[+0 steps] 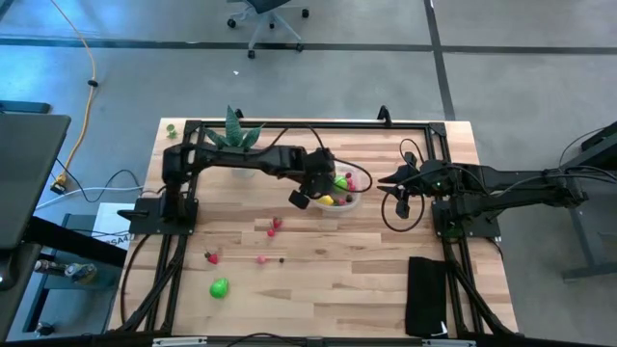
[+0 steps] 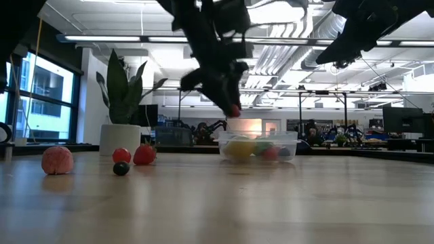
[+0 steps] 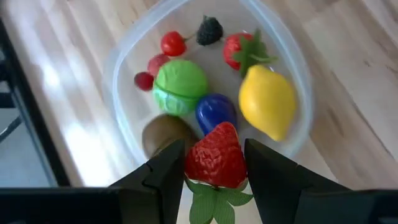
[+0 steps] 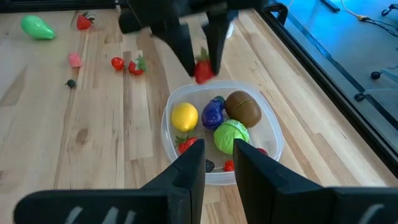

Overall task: Pick and placing Produce into tupperware
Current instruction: Put the top right strawberry into the transparent bin, then put the right strawberry into the transparent bin

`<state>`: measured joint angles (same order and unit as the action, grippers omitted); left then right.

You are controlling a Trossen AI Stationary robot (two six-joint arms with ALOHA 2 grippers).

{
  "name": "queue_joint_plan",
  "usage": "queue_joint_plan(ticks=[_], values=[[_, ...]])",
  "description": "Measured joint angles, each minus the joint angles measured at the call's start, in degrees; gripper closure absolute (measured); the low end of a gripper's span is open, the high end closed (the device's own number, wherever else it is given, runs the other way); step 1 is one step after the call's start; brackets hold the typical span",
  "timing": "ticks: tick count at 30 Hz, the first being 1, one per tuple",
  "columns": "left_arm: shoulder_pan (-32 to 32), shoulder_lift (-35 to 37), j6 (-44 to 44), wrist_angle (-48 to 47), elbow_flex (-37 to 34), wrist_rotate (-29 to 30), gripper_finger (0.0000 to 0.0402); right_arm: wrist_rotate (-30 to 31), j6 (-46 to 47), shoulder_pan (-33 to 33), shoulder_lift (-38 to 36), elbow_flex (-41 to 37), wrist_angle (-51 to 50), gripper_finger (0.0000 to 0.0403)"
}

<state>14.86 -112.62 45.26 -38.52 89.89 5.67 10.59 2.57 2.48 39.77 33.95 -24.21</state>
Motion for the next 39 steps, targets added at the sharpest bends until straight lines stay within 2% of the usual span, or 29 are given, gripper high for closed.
queue_joint_plan(ticks=[7, 28, 36, 39], values=[[0.9, -3.4, 1.5, 2.7, 0.0, -3.4, 0.025, 0.0, 0.0, 0.0, 0.0, 0.0, 0.0, 0.0329], [0.9, -5.7, 2.0, 4.6, 0.0, -4.7, 0.0248, 0.0, 0.0, 0.0, 0.0, 0.0, 0.0, 0.0329], [0.9, -5.7, 2.4, 4.5, 0.0, -3.3, 0.0193, 0.0, 0.0, 0.0, 0.0, 0.0, 0.0, 0.0329], [0.9, -5.5, 2.5, 3.6, 0.0, -2.8, 0.0185, 0.0, 0.0, 0.0, 0.0, 0.0, 0.0, 0.0329]])
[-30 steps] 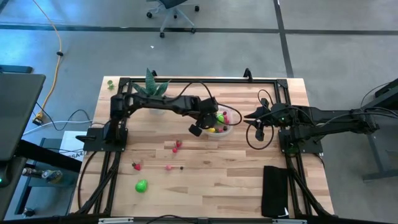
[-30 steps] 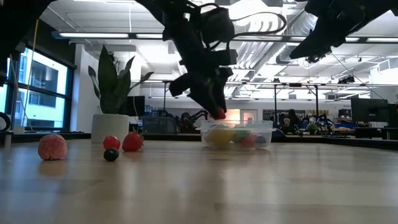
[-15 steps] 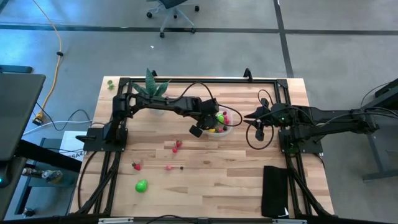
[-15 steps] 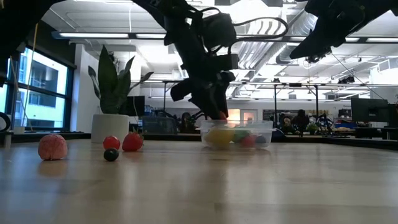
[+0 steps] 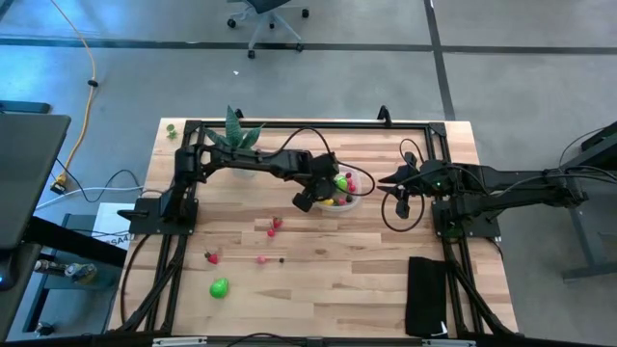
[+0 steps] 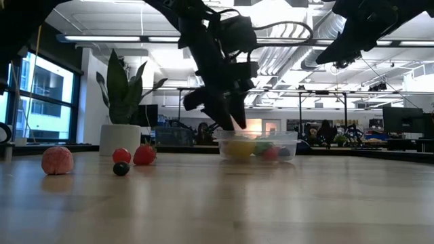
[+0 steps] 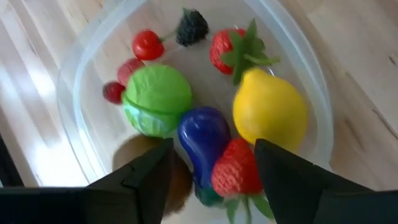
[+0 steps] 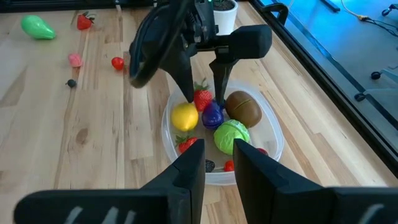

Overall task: Pick and placing Produce into tupperware
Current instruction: Put the right strawberry into the transparent bin

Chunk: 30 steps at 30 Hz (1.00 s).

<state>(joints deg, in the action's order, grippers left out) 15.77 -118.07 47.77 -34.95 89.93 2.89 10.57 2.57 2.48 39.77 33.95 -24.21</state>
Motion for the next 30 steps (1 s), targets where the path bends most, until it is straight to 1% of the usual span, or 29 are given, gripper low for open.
queue_joint_plan(ticks=[3, 7, 11, 13, 16, 18, 20, 23, 26, 30], values=[[0.0, 2.6, 0.0, -2.9, 0.0, 0.2, 0.019, 0.0, 0.0, 0.0, 0.0, 0.0, 0.0, 0.0329], [-0.4, 8.6, -1.4, -10.7, 0.1, -0.1, 0.0205, 0.0, 0.0, 0.0, 0.0, 0.0, 0.0, 0.0329], [-1.3, 13.3, -8.0, -24.8, 0.0, -3.5, 0.0219, 0.0, 0.0, 0.0, 0.0, 0.0, 0.0, 0.0329], [-2.3, 14.5, -13.3, -28.6, -1.1, -4.0, 0.0224, 0.0, 0.0, 0.0, 0.0, 0.0, 0.0, 0.0329], [-3.7, 14.9, -20.5, -27.7, -5.2, -4.0, 0.023, 0.0, 0.0, 0.0, 0.0, 0.0, 0.0, 0.0329], [-4.8, 15.1, -23.0, -25.4, -8.2, -4.0, 0.0231, 0.0, 0.0, 0.0, 0.0, 0.0, 0.0, 0.0329], [-5.7, 15.3, -19.7, -23.6, -10.6, -4.0, 0.023, 0.0, 0.0, 0.0, 0.0, 0.0, 0.0, 0.0329], [-6.7, 15.7, -9.7, -22.3, -13.3, -4.0, 0.023, 0.0, 0.0, 0.0, 0.0, 0.0, 0.0, 0.0329], [-7.5, 15.6, -0.6, -23.4, -15.3, -5.2, 0.023, 0.0, 0.0, 0.0, 0.0, 0.0, 0.0, 0.0329], [-8.1, 15.6, 7.2, -23.2, -18.2, -6.0, 0.0229, 0.0, 0.0, 0.0, 0.0, 0.0, 0.0, 0.0329]])
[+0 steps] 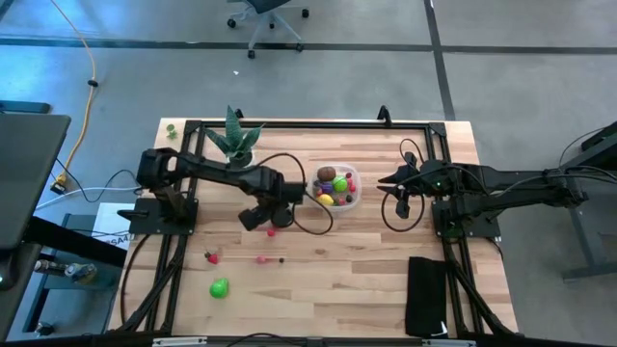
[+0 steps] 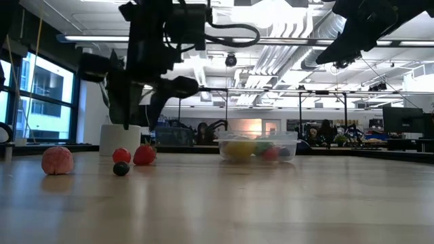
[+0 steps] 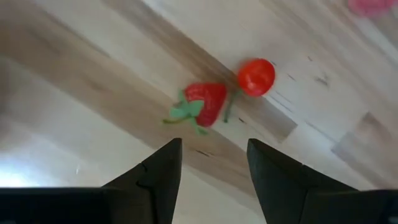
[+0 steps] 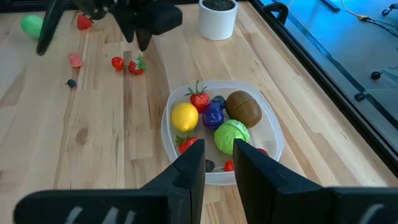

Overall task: Pick and placing Produce into tupperware
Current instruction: Put the right strawberry into the transparent bin

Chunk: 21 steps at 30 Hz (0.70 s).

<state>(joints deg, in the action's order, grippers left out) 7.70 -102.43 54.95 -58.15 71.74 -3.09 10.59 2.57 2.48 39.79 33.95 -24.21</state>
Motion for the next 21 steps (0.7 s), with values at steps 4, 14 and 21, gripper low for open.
queue_joint_plan(ticks=[4, 14, 21], values=[[0.1, 0.0, 7.5, 2.5, -1.3, -0.1, 0.0229, 0.0, 0.0, 0.0, 0.0, 0.0, 0.0, 0.0329], [-1.1, 0.0, 22.7, 4.2, -1.3, 1.6, 0.0229, 0.0, 0.0, 0.0, 0.0, 0.0, 0.0, 0.0329], [-1.1, -0.1, 24.2, 5.8, -1.3, 2.1, 0.0219, 0.0, 0.0, 0.0, 0.0, 0.0, 0.0, 0.0329]])
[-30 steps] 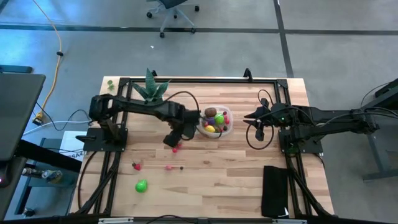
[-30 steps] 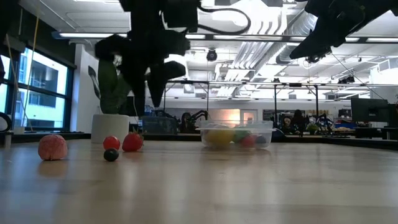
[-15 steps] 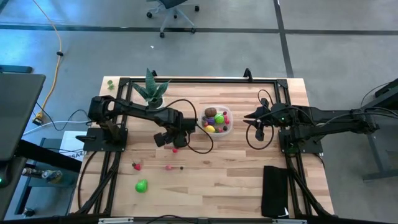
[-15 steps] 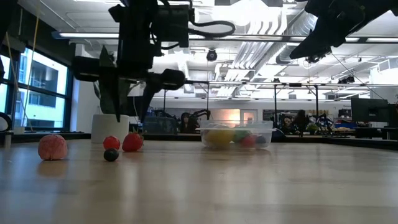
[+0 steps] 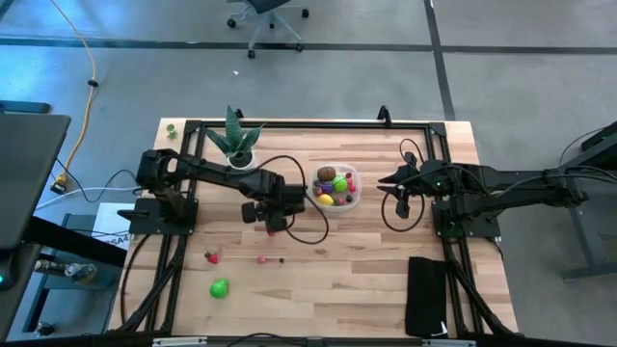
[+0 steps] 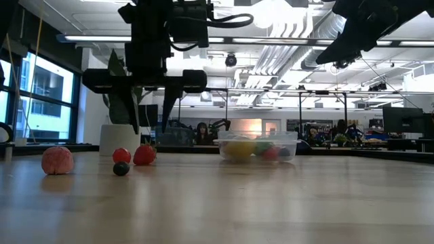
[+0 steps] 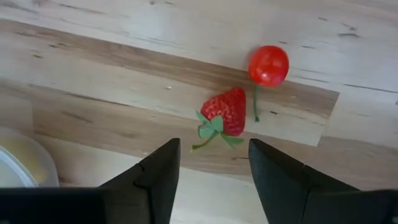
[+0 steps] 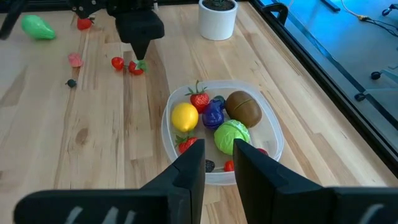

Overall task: Pick and placing Produce into tupperware
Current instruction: Put the right strawberry into the transparent bin

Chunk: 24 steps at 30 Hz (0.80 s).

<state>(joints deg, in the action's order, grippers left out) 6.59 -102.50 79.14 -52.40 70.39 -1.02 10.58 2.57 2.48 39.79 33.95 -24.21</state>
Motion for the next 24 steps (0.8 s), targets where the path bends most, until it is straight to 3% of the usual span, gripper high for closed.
queue_joint_plan(ticks=[9, 24], values=[[-0.5, -1.7, 1.3, 1.6, -0.7, -1.2, 0.0158, 0.0, 0.0, 0.0, 0.0, 0.0, 0.0, 0.0329], [-1.4, -2.0, 5.1, 7.6, -7.1, -1.9, 0.0181, 0.0, 0.0, 0.0, 0.0, 0.0, -0.1, 0.0329]])
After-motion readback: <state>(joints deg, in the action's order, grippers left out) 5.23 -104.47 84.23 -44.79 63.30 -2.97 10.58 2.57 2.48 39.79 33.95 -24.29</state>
